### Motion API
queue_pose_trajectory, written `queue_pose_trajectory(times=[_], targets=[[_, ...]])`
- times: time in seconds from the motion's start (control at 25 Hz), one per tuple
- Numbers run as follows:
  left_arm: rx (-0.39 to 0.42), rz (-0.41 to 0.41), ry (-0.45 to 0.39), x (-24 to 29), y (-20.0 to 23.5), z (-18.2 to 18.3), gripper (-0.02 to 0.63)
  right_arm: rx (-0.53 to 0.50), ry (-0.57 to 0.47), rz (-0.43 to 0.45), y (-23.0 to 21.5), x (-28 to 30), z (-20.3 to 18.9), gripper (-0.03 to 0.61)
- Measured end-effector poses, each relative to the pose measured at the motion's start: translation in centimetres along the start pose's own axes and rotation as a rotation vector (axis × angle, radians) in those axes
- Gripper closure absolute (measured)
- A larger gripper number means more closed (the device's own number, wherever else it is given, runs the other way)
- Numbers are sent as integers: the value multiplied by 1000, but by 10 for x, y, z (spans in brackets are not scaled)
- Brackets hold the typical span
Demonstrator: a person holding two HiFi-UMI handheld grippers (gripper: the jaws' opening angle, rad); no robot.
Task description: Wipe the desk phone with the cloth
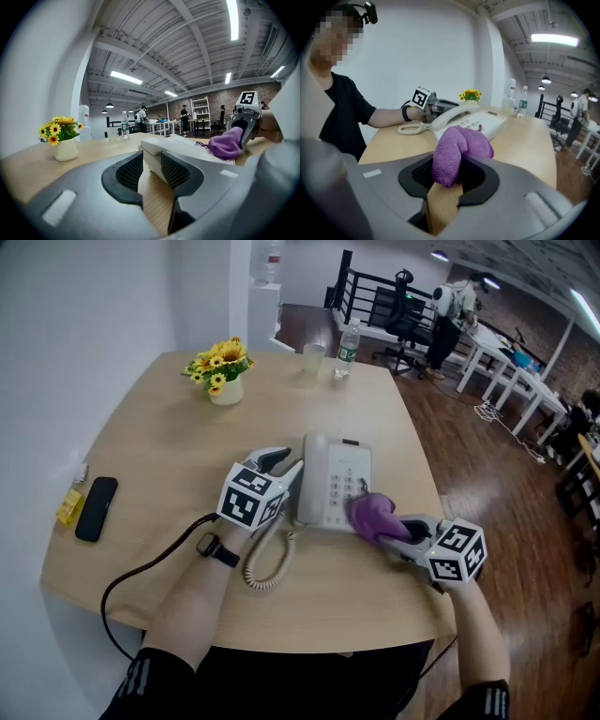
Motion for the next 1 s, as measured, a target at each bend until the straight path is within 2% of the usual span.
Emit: queue_pose_trajectory(times=[0.12,0.24,0.36,0.48,0.68,1.0], targets=[[0,0,0,0,0,0,500,-16,-117,-97,-21,-17,39,457],[0,1,0,0,0,0,500,-37,-177,-177,-51,-19,78,457],[2,2,0,0,0,-1,500,-54,-148,-232,-85,2,102,457],[1,2,0,0,0,-1,500,-69,-47,-268,-108,33,108,457],[0,-3,1,1,0,-1,500,-116,96,-240,-106,68,89,457],[5,-1,1,1,0,-1,500,-203,104,-128,-34,48,43,457]])
Point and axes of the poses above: the fingertips, and each gripper's own axes: x forward along the fingers, y to its left, z out of its top, the point moved 5 cm from there along -x, backward along the fingers, and after that the axes turned 3 degrees about x, right-handed, at the moved point
